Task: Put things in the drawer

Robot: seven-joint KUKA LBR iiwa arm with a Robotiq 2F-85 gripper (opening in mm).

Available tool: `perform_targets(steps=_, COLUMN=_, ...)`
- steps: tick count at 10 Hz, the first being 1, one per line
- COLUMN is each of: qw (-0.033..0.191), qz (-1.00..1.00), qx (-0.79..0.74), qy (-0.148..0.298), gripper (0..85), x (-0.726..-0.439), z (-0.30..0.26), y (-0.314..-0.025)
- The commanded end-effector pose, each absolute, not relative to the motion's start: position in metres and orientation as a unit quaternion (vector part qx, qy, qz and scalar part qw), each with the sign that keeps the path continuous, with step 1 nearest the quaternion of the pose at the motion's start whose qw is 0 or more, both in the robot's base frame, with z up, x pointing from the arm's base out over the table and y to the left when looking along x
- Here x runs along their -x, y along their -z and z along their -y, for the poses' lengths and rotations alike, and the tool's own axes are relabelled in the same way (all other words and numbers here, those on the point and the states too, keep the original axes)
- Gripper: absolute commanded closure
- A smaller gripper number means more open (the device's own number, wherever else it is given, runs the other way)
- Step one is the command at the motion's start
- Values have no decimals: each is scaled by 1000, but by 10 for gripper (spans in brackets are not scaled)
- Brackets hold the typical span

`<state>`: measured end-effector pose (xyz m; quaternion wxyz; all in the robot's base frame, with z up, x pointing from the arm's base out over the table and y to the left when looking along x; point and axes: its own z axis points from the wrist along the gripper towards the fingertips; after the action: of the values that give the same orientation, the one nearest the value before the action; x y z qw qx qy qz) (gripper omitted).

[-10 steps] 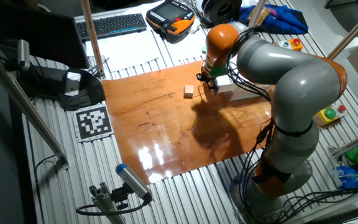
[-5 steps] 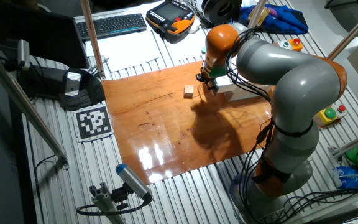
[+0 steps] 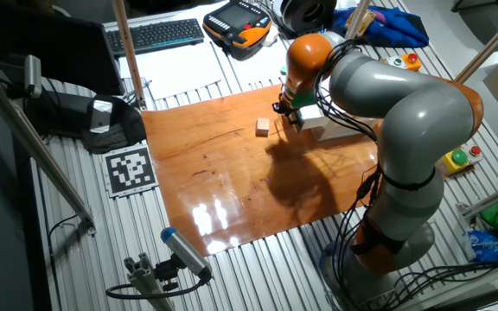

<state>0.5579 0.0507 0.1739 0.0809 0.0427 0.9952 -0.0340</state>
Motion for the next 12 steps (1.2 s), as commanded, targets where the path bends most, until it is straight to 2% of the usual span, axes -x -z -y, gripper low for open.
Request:
perform_targets(steps=1, qw=81, qz=-995, qx=-43, qy=34, gripper=850, x=-558, z=-51, y=-174)
perform_targets(steps=12, qw=80, qz=-995, qx=-41, qy=38, gripper=850, x=-555, z=-56, y=-174)
